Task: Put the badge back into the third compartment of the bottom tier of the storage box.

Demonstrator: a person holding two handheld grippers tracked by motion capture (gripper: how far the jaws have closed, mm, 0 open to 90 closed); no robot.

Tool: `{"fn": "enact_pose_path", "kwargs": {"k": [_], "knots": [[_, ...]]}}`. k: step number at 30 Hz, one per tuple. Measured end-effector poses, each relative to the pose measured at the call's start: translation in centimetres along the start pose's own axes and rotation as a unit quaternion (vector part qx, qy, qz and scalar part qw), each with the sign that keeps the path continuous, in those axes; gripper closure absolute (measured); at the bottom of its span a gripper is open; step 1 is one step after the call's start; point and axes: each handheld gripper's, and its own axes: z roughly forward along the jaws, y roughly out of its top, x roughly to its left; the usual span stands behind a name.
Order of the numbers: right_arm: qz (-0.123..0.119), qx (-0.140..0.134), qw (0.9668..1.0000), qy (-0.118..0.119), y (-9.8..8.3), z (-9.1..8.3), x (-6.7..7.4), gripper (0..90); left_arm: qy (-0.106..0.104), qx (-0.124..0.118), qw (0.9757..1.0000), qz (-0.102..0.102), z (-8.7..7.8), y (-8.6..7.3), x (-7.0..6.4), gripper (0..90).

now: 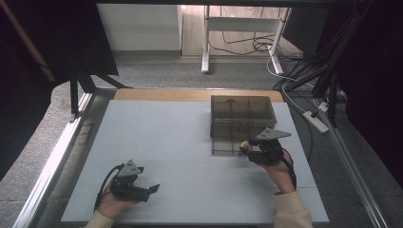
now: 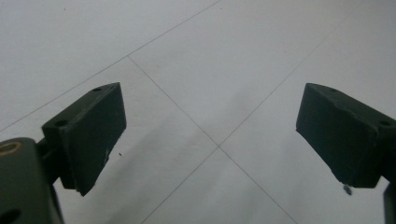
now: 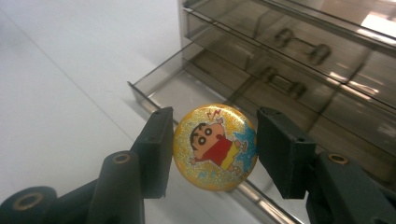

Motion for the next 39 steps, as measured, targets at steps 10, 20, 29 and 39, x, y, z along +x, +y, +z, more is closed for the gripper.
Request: {"fn": "enact_pose_path", "kwargs": {"k": [10,20,29,39], "knots": [[0.006,0.013,0.9993,-0.036,-0.6,-0.1,-1.3,47.4,0.0,0.0,1.0,0.0,0.0,0.0,0.0,8.5],[0.01,0.019,0.9981,-0.058,-0.9,0.0,-2.3,47.3,0.0,0.001,1.0,0.002,0.0,0.0,0.0,8.5],[0.012,0.024,0.9963,-0.082,-1.1,0.3,-3.3,47.4,-0.001,0.002,1.0,0.002,0.2,0.0,0.0,8.5],[0.015,0.039,0.9934,-0.107,-1.7,1.0,-4.3,47.3,0.0,0.003,1.0,0.001,0.2,-0.1,0.0,8.5]]}}
